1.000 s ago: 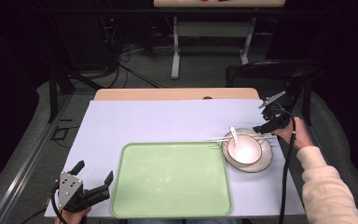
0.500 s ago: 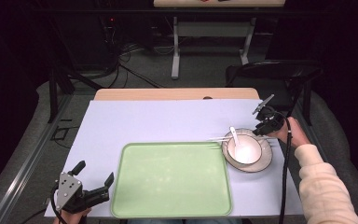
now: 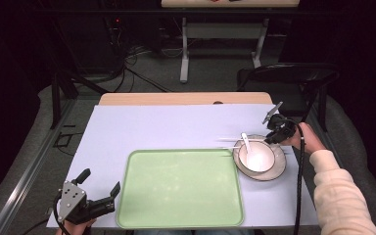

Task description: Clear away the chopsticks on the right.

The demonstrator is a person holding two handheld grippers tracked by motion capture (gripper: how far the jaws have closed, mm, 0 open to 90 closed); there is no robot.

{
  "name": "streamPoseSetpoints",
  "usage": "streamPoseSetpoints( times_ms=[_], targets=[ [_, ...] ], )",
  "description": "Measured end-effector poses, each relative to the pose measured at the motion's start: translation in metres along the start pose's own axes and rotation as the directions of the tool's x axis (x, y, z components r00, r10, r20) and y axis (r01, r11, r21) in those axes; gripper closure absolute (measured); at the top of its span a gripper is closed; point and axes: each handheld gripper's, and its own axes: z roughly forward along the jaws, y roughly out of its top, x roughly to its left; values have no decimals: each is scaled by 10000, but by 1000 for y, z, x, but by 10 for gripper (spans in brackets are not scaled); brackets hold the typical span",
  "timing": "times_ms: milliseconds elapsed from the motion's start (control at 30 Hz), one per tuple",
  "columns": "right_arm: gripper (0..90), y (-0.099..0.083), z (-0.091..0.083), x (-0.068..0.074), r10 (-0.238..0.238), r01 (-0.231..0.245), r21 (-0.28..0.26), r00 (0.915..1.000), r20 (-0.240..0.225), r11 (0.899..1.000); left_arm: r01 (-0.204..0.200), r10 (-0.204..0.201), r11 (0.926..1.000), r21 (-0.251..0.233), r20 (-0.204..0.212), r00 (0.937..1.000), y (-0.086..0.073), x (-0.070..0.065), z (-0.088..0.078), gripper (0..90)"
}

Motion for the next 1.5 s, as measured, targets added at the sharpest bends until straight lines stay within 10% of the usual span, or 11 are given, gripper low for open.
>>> streamPoseSetpoints(
  times_ms=[267,633,1500],
  targets=[
    [790,4,13,4,-902,908,496,9958,-139,9946,-9,9,10000,1,-27,10000,0,0,0,0],
    [835,2,6,5,-952,954,-209,9954,123,9952,-10,10,10000,-7,-33,10000,0,0,0,0],
    [835,0,-79,43,629,-317,-1402,9726,2238,9896,9,-9,10000,-69,-105,9999,0,0,0,0]
  ],
)
